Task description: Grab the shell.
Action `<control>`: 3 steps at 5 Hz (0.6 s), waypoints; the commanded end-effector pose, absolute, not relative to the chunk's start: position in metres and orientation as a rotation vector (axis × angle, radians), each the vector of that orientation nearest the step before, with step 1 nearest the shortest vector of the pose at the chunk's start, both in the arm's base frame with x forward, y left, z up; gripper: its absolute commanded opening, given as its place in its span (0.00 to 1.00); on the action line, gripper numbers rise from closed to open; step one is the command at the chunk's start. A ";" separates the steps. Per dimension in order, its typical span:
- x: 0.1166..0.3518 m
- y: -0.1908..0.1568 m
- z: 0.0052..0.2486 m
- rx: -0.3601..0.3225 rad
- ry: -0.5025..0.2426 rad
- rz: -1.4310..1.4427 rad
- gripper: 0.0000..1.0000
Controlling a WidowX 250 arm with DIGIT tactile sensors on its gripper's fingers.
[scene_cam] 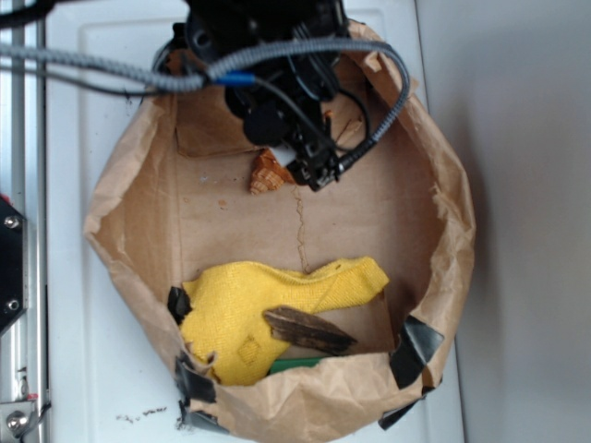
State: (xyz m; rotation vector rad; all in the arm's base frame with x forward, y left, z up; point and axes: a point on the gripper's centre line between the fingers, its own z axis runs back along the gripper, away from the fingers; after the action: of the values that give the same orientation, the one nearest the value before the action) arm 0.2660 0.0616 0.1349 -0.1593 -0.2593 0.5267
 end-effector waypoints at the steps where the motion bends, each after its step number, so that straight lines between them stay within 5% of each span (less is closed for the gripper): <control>1: 0.270 0.076 0.111 -0.137 -0.303 0.533 1.00; 3: 0.279 0.070 0.072 -0.075 -0.315 0.508 1.00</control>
State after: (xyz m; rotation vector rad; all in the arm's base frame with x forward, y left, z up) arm 0.2756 0.0630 0.0613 -0.0731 -0.2763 0.5185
